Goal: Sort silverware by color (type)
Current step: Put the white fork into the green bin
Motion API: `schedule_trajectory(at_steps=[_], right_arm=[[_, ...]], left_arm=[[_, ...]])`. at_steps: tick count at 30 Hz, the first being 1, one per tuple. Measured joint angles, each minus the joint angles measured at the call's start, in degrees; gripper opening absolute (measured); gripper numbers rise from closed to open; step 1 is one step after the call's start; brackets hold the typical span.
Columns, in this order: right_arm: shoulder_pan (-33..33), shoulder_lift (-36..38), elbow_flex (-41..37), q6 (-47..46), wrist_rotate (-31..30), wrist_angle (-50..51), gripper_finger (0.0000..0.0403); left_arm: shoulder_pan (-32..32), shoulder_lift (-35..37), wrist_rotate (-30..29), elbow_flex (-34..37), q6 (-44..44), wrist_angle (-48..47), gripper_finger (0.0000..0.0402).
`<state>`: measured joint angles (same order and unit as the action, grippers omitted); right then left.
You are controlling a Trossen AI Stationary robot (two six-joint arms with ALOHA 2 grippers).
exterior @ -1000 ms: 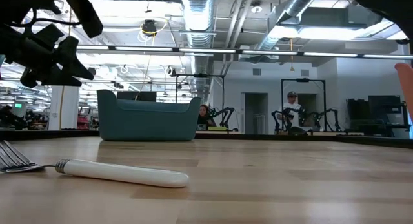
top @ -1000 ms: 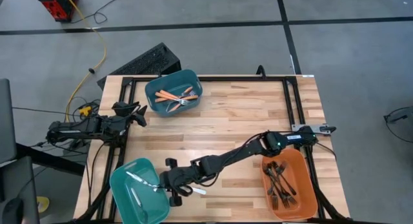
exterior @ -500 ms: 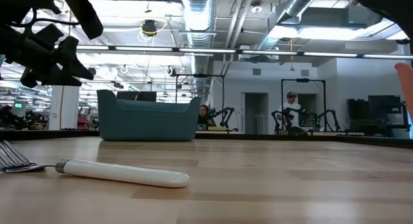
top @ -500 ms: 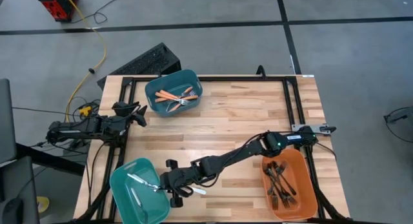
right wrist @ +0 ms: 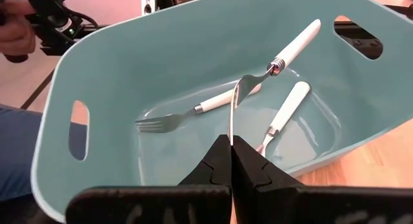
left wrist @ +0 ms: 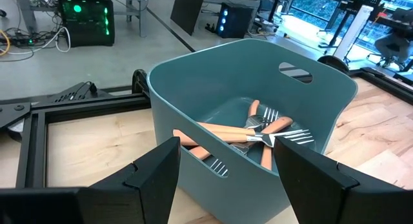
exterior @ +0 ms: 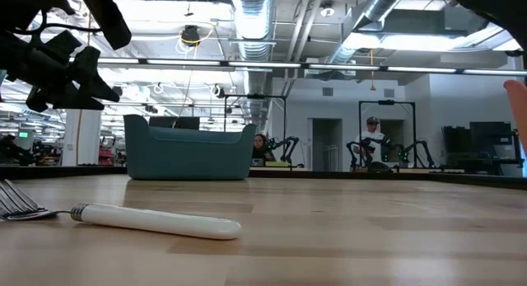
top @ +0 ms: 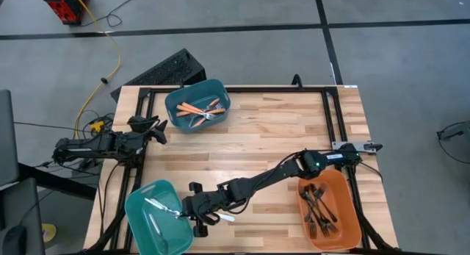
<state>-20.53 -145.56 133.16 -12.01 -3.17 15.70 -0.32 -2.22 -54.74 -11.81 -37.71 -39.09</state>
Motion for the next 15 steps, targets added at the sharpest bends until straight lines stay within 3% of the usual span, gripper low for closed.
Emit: schedule_trajectory(at_steps=[15], right_arm=[[0.12,0.0,-0.39,0.39,0.01,-0.88,0.003]], left_arm=[[0.01,0.0,-0.02,0.0,0.0,0.0,0.0235]])
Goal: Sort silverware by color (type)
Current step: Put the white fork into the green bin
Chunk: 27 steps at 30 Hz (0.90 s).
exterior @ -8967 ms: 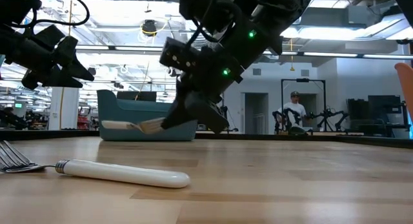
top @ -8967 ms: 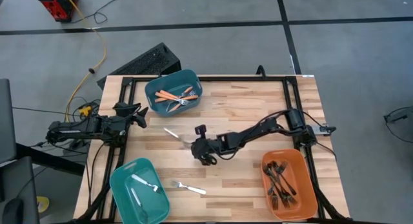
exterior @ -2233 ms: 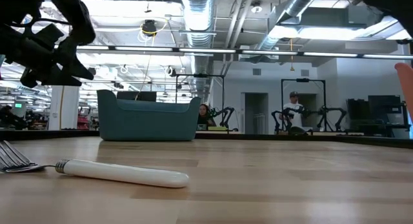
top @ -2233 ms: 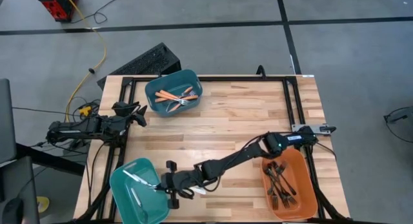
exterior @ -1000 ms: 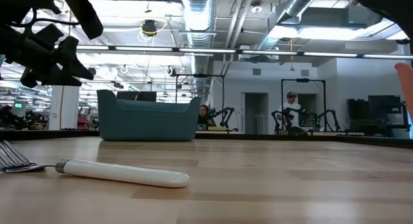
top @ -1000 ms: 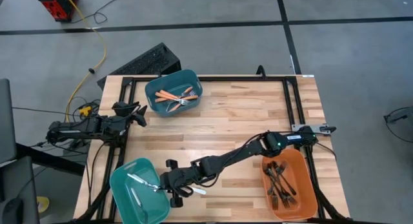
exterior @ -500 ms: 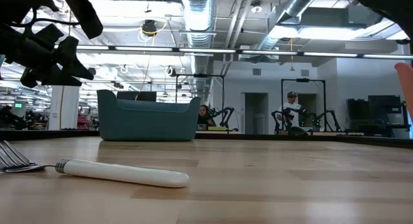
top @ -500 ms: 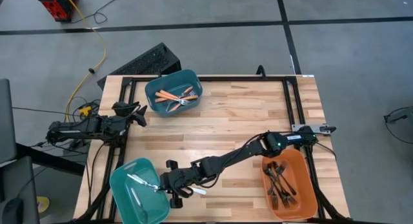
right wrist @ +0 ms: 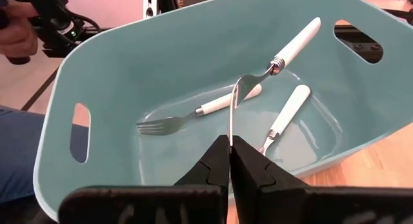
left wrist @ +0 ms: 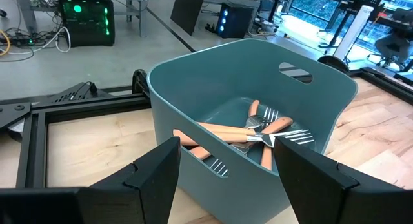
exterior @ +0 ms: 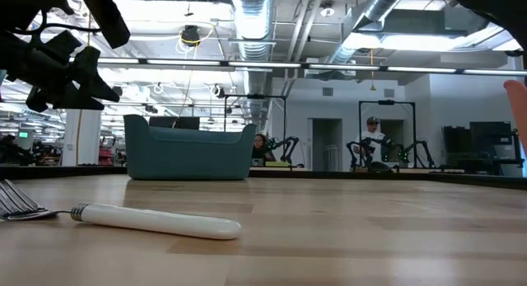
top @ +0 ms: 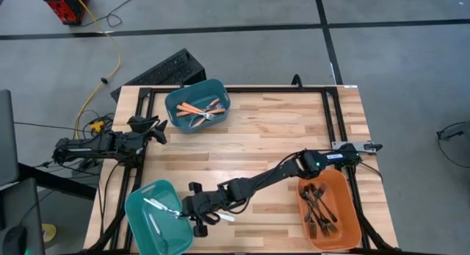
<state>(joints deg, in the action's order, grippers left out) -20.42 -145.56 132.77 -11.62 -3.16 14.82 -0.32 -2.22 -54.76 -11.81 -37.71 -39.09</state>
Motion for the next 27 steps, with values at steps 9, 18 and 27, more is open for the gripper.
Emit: schedule_trajectory(at_steps=[9,18,27], right_arm=[[0.28,-0.05,-4.9,-2.01,0.22,-7.38,0.0023],[0.69,-0.09,-7.81,-4.96,1.96,-11.04,0.0031],[0.96,-0.09,-7.81,-6.43,2.05,-11.12,0.0049]], left_arm=[[-0.02,0.0,0.04,0.0,0.0,-0.02,0.0235],[-0.01,0.0,0.07,0.0,0.0,-0.02,0.0235],[-0.01,0.0,0.1,0.0,0.0,-0.03,0.0235]])
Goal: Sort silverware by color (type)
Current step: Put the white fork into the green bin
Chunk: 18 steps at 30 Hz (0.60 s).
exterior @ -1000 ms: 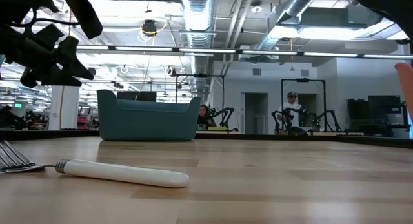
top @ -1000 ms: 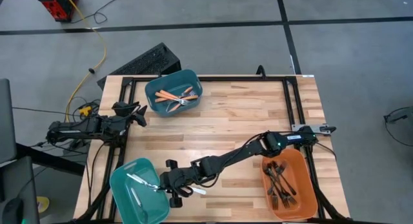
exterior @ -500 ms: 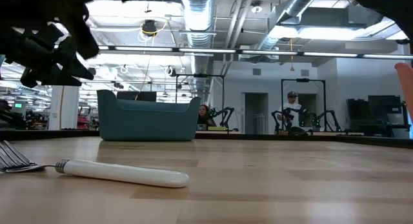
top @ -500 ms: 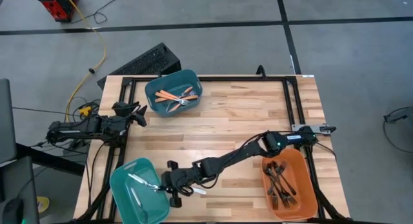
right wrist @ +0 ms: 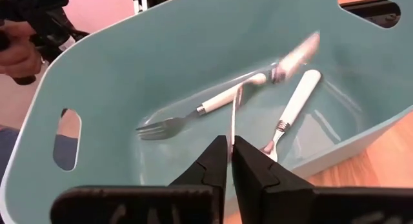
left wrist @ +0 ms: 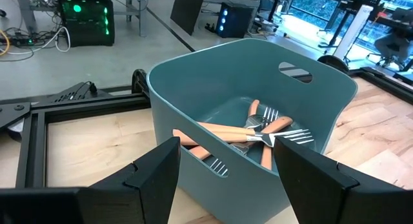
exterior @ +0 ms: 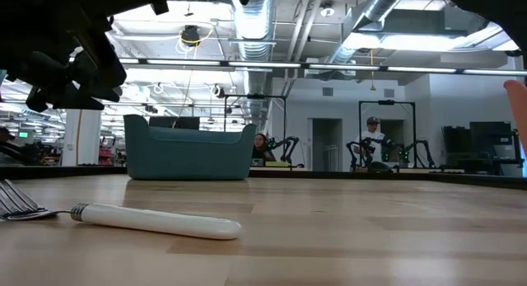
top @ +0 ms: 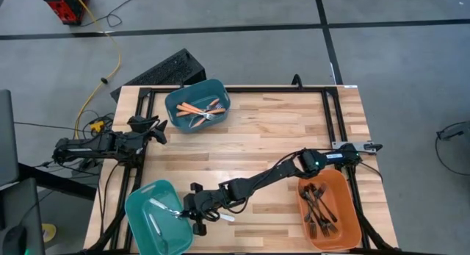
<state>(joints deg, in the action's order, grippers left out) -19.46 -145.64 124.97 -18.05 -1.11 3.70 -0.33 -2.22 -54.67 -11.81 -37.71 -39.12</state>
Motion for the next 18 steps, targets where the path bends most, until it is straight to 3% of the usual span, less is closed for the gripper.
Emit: schedule_trajectory(at_steps=[13,18], right_arm=[[0.07,0.0,0.15,4.15,0.86,-1.36,0.0062],[0.15,0.05,3.79,7.83,1.76,-1.33,0.0062]], left_arm=[[0.01,0.0,-0.05,0.0,0.0,0.01,0.0235],[0.01,0.0,0.33,0.0,0.0,-0.01,0.0235]])
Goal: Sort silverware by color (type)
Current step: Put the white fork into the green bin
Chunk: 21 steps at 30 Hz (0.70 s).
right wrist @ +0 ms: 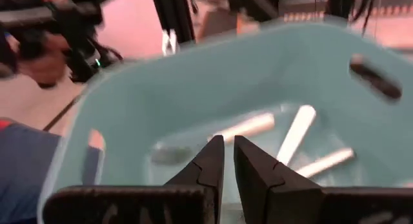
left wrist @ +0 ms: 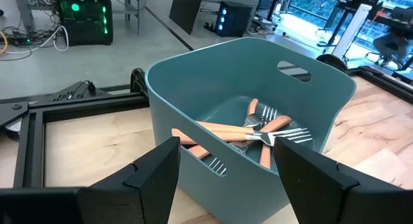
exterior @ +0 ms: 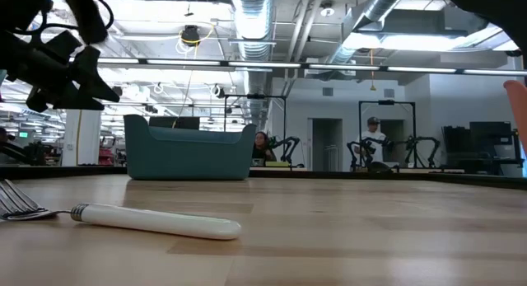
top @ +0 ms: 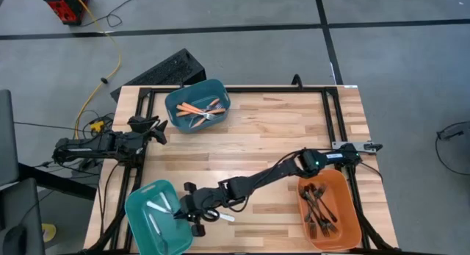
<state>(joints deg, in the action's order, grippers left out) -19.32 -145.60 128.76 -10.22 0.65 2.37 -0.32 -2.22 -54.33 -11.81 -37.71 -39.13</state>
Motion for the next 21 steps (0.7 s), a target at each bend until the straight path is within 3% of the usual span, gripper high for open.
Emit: schedule_trajectory(at_steps=[4,7,12,16,21], right_arm=[[0.84,0.1,2.22,1.67,2.02,0.64,0.0063],[1.76,0.15,4.22,3.24,6.81,2.19,0.0071],[3.16,2.15,5.95,4.34,11.29,6.59,0.0114],[3.83,5.36,5.84,7.66,9.59,15.05,0.015],[4.38,10.68,5.94,12.62,3.73,24.93,0.0163]], left_arm=[[-0.02,0.0,0.01,0.0,0.0,0.0,0.0235],[-0.02,0.0,0.01,0.0,0.0,0.0,0.0235],[0.0,0.0,0.02,0.0,0.08,0.0,0.0235],[-0.02,0.0,0.03,0.0,0.57,0.02,0.0235],[0.0,0.0,0.01,0.0,0.57,0.02,0.0235]])
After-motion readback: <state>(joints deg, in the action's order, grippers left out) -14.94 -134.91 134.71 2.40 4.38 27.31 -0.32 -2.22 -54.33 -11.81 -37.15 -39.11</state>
